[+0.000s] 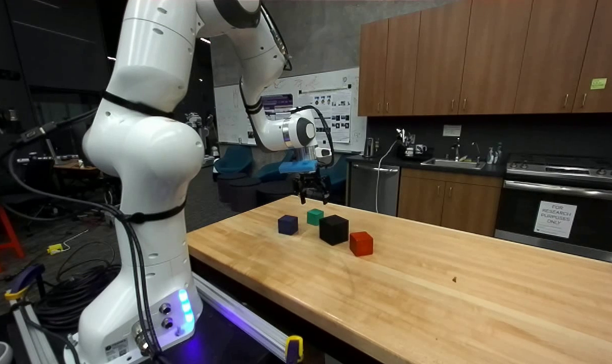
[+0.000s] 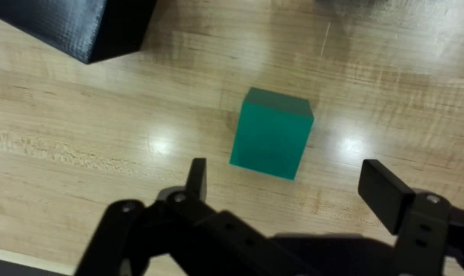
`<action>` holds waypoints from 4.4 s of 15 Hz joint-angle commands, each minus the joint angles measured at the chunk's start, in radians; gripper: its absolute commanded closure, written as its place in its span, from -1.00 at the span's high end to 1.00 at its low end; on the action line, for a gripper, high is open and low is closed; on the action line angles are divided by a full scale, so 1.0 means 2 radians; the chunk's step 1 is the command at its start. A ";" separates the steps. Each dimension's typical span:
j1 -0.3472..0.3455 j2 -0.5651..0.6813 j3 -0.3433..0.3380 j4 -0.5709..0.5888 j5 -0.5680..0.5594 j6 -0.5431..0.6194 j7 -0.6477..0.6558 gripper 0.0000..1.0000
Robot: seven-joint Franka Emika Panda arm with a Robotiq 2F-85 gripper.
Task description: Put the green cube on the table
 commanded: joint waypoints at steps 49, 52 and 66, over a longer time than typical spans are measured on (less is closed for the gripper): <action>-0.011 -0.083 0.028 -0.179 0.063 0.067 -0.079 1.00; -0.010 -0.070 0.025 -0.169 0.057 0.067 -0.080 0.48; -0.008 -0.075 0.014 -0.106 0.035 0.024 -0.062 -0.39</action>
